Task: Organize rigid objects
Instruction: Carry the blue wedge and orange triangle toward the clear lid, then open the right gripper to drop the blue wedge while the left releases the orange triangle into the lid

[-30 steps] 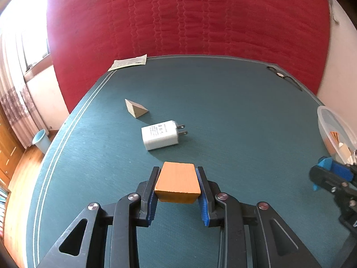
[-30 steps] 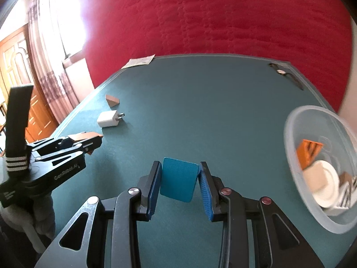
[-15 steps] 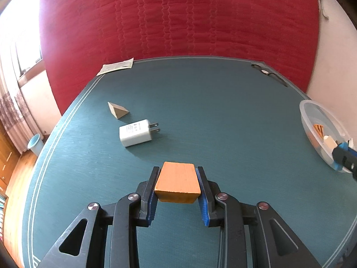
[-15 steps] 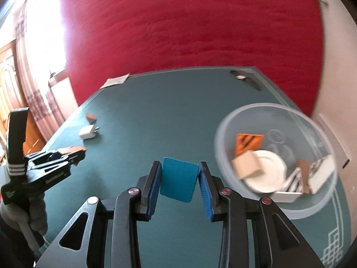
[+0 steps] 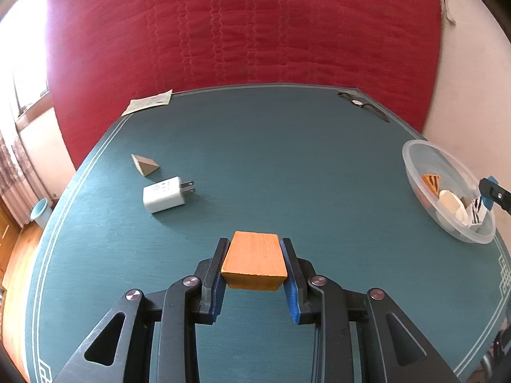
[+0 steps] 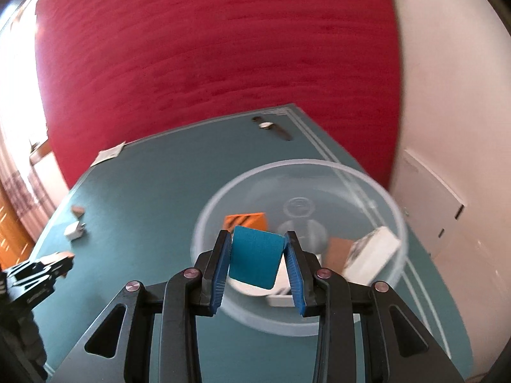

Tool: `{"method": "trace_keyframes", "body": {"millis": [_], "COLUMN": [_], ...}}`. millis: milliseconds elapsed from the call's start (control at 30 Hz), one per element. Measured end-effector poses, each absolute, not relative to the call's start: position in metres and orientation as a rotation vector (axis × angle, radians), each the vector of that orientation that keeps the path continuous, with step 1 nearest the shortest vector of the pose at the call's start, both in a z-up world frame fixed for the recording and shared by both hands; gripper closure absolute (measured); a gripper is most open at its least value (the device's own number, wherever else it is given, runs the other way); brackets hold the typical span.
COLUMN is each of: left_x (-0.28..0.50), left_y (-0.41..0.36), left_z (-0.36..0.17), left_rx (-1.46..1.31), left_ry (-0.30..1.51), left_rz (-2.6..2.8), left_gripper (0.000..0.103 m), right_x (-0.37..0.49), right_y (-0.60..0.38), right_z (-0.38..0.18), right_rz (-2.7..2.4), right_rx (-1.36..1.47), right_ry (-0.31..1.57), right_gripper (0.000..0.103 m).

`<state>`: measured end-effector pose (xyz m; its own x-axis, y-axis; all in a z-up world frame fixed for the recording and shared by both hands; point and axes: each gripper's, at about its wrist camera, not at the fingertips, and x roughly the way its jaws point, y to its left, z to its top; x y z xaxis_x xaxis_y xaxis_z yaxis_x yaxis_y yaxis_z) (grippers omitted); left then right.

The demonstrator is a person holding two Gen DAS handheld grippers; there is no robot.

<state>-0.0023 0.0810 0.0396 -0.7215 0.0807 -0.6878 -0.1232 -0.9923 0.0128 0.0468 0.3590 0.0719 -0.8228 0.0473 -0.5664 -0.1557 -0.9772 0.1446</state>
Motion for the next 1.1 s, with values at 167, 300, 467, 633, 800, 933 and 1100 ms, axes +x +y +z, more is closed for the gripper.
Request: {"method": "trace_keyframes", "body": {"millis": [167, 300, 467, 633, 800, 933, 1100], "left_x": [-0.002, -0.002, -0.003, -0.002, -0.003, -0.003, -0.001], "left_y": [0.093, 0.104, 0.119, 0.14, 0.168, 0.19, 0.217], "left_z": [0.042, 0.046, 0.052, 0.059, 0.065, 0.066, 0.068], "left_rx": [-1.114, -1.1, -1.074, -1.038, -1.001, -0.987, -0.97], "left_ry": [0.098, 0.109, 0.139, 0.18, 0.227, 0.268, 0.331], "left_rz": [2.793, 2.776, 2.756, 2.717, 2.66, 2.615, 2.553], "left_gripper": [0.071, 0.071, 0.071, 0.071, 0.071, 0.071, 0.071], "right_x": [0.043, 0.043, 0.048, 0.052, 0.055, 0.06, 0.065], "right_y": [0.381, 0.396, 0.41, 0.421, 0.423, 0.423, 0.428], "right_z": [0.067, 0.065, 0.064, 0.062, 0.061, 0.063, 0.065], "right_rz": [2.845, 2.816, 2.782, 2.754, 2.731, 2.737, 2.735], "right_rx": [-0.875, -0.854, -0.828, -0.824, -0.812, -0.79, -0.757], "right_ry": [0.324, 0.359, 0.39, 0.404, 0.377, 0.346, 0.35], "right_gripper": [0.068, 0.046, 0.045, 0.045, 0.045, 0.045, 0.04]}}
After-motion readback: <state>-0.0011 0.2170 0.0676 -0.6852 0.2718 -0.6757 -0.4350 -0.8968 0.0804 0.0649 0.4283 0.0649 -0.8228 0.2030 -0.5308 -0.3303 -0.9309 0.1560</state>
